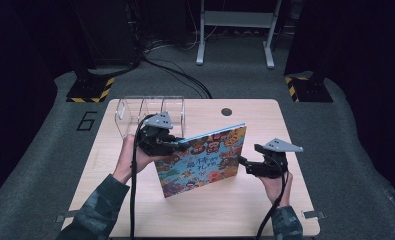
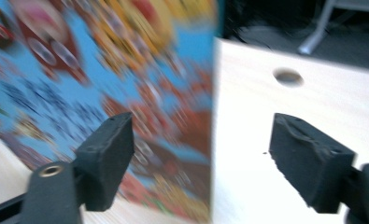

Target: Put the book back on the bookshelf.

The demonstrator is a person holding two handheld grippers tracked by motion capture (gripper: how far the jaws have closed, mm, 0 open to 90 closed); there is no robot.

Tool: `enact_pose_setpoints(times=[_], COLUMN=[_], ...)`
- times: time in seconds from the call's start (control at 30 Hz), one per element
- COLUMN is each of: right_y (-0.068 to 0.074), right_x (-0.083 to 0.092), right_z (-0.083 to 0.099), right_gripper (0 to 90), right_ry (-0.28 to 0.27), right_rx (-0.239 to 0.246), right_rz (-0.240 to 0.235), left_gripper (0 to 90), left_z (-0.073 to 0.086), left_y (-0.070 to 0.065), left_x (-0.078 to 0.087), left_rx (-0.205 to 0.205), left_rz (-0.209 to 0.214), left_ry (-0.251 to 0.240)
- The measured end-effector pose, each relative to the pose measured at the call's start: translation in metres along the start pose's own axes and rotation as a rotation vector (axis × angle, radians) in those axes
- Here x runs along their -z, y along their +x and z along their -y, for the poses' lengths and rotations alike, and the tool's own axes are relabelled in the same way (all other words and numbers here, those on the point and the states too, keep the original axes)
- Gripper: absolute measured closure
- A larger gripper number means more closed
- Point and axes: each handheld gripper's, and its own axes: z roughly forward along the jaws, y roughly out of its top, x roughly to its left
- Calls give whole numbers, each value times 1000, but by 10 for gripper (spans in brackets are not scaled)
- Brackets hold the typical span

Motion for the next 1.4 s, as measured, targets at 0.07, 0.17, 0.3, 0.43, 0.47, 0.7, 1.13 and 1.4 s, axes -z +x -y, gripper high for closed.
enact_pose_setpoints(times=[0.07, 0.17, 0.3, 0.43, 0.47, 0.7, 1.13, 1.4], right_y=[-5, -14, -20, -27, -30, -38, -44, -44], right_x=[-2, -11, -26, -33, -34, -41, -44, -44], right_z=[9, 38, 72, 89, 93, 99, 101, 101], right_gripper=[171, 163, 153, 150, 142, 139, 147, 149], right_ry=[20, 87, 169, 206, 219, 234, 226, 226], right_rx=[-18, -49, -85, -97, -94, -86, -90, -79], right_rz=[16, 98, 143, 186, 203, 251, 238, 242], left_gripper=[775, 770, 761, 790, 797, 801, 805, 806], left_z=[-1, -2, -1, -2, -2, -7, -16, -27], left_y=[0, -1, -2, -3, -4, -4, -1, 2], left_x=[0, 0, -6, -6, -6, -5, -5, -5], left_rx=[-3, -11, -9, -7, -15, -21, -9, -13], left_rz=[1, -13, 9, 25, 24, 28, 36, 47], left_ry=[9, 18, 39, 43, 42, 82, 146, 210])
